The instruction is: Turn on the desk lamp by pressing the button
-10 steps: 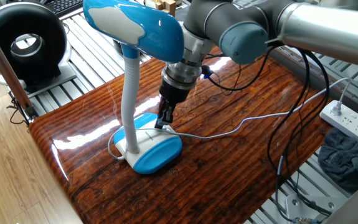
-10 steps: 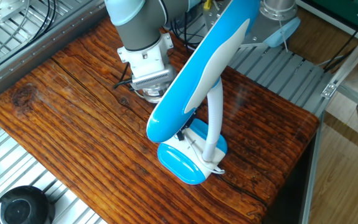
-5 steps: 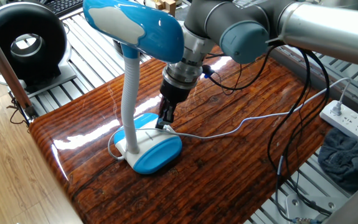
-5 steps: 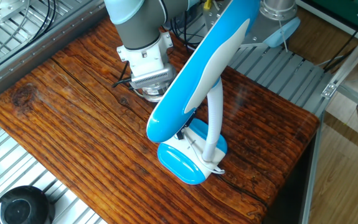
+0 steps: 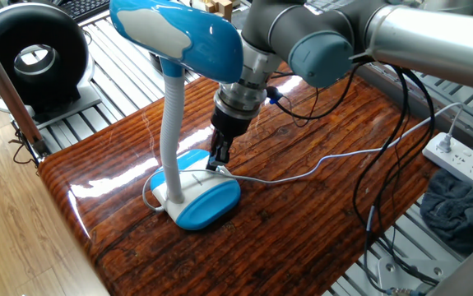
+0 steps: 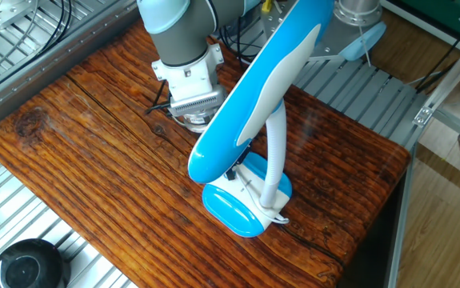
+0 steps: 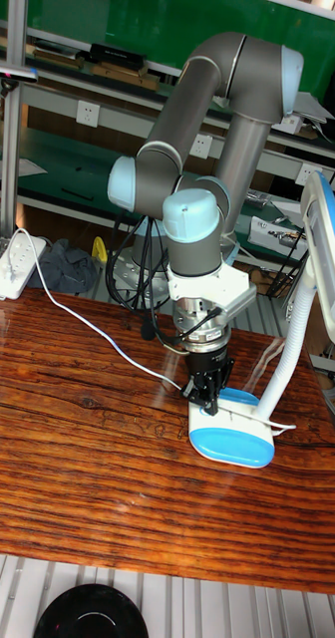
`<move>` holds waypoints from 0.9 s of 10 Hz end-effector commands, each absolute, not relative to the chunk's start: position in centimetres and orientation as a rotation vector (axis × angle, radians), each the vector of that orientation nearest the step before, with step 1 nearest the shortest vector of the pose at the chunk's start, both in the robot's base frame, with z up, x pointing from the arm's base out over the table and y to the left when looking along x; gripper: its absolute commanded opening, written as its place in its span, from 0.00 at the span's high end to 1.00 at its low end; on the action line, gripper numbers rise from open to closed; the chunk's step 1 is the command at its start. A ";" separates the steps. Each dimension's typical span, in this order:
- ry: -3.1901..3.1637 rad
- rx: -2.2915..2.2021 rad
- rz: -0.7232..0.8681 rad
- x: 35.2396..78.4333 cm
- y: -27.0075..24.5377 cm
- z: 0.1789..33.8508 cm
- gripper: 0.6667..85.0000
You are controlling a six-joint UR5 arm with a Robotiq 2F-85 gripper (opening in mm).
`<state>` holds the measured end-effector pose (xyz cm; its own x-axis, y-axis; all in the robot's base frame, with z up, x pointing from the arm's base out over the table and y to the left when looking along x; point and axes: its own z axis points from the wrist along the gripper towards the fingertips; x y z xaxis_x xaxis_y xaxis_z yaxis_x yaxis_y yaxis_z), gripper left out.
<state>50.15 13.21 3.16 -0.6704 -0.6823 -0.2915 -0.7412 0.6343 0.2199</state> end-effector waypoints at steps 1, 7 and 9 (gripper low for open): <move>2.668 -1.174 0.502 50.2 12.9 3.7 1.00; 2.655 -1.145 0.566 50.3 12.5 5.6 1.00; 2.688 -1.103 0.513 51.5 10.4 7.2 1.00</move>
<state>50.39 11.90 5.29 -0.6810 -0.6667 -0.3027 -0.7318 0.6343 0.2493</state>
